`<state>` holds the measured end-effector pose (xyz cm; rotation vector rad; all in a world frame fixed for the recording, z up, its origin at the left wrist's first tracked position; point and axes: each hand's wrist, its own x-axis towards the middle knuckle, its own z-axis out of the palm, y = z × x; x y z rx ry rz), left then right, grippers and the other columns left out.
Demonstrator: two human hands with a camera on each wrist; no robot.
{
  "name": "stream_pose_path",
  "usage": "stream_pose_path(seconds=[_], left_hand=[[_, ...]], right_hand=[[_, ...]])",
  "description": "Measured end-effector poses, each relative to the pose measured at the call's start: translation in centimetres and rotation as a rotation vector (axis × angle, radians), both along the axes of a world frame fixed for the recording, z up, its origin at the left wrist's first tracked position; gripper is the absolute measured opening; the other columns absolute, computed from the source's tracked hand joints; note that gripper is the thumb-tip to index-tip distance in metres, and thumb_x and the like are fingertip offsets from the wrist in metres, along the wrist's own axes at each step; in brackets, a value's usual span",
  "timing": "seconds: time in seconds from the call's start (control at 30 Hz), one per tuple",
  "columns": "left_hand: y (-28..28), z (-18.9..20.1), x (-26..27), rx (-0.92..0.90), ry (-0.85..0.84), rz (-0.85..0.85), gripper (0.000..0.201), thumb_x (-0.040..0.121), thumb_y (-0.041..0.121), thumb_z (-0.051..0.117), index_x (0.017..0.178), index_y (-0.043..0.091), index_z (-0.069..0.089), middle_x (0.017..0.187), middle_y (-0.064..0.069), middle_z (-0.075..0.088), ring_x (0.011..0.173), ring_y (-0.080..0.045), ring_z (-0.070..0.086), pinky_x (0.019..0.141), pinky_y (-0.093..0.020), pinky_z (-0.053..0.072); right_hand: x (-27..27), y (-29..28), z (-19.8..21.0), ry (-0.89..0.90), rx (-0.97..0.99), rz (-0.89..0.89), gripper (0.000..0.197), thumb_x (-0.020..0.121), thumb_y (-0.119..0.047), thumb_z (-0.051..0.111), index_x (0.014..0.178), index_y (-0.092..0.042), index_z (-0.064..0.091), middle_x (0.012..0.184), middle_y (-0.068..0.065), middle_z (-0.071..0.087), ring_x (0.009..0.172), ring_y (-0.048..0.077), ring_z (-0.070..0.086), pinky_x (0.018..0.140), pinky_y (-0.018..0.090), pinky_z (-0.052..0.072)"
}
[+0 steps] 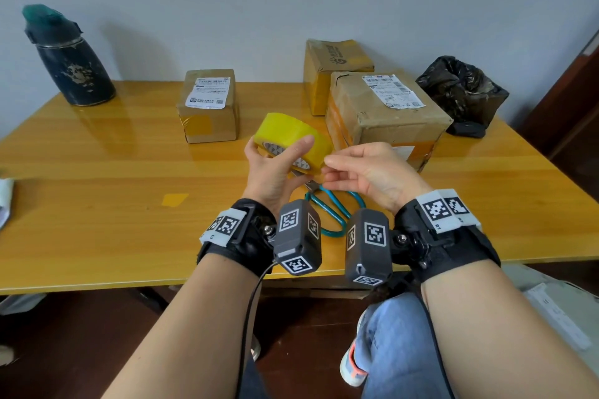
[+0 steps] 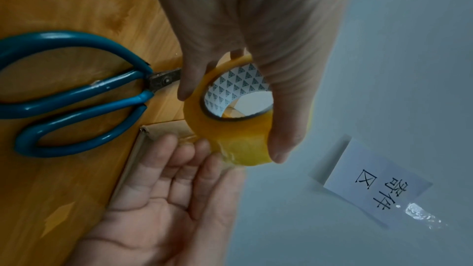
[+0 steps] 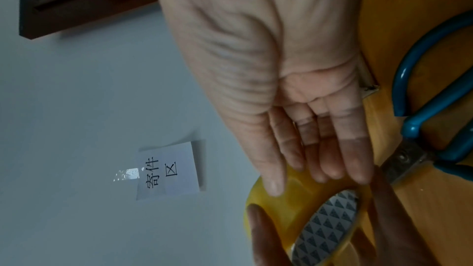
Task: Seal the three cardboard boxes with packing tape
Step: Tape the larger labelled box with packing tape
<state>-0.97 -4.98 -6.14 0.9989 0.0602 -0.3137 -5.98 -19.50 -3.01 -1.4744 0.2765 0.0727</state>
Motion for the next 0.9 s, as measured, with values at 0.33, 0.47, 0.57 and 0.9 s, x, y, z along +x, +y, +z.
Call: stream_pose_path(seconds=[0.33,0.47,0.57,0.9], left_hand=[[-0.5,0.0,-0.4,0.046,-0.065,0.02,0.09,0.07,0.004,0.079,0.137,0.024,0.023,0.116,-0.008,0.057,0.104,-0.029,0.064,0.076,-0.049,0.058],[-0.5,-0.1,-0.5,0.079,-0.1,0.049,0.09,0.072,0.002,0.079,0.139,0.025,0.023,0.114,-0.006,0.055,0.103,-0.027,0.063,0.076,-0.05,0.058],[-0.6,0.0,-0.4,0.108,-0.15,0.076,0.092,0.07,0.002,0.082,0.138,0.024,0.024,0.117,-0.007,0.054,0.107,-0.028,0.062,0.08,-0.053,0.057],[-0.6,0.2,-0.5,0.113,-0.16,0.037,0.091,0.069,0.001,0.081,0.137,0.025,0.025,0.117,-0.007,0.054,0.105,-0.029,0.063,0.082,-0.056,0.055]], right_hand=[[0.2,0.3,0.1,0.097,0.129,-0.124,0.009,0.083,0.0,0.067,0.089,0.005,0.063,0.074,0.014,0.065,0.066,0.019,0.065,0.059,0.029,0.059],[0.4,0.3,0.5,0.151,0.129,-0.141,0.009,0.083,0.001,0.068,0.088,0.006,0.062,0.075,0.015,0.065,0.068,0.02,0.065,0.061,0.031,0.06],[0.6,0.2,0.9,0.178,0.103,-0.149,0.009,0.084,0.0,0.068,0.086,0.005,0.061,0.074,0.015,0.065,0.062,0.019,0.065,0.055,0.029,0.058],[0.9,0.4,0.5,0.175,0.185,-0.13,0.011,0.086,0.007,0.058,0.081,-0.002,0.054,0.071,0.014,0.057,0.061,0.017,0.057,0.055,0.03,0.058]])
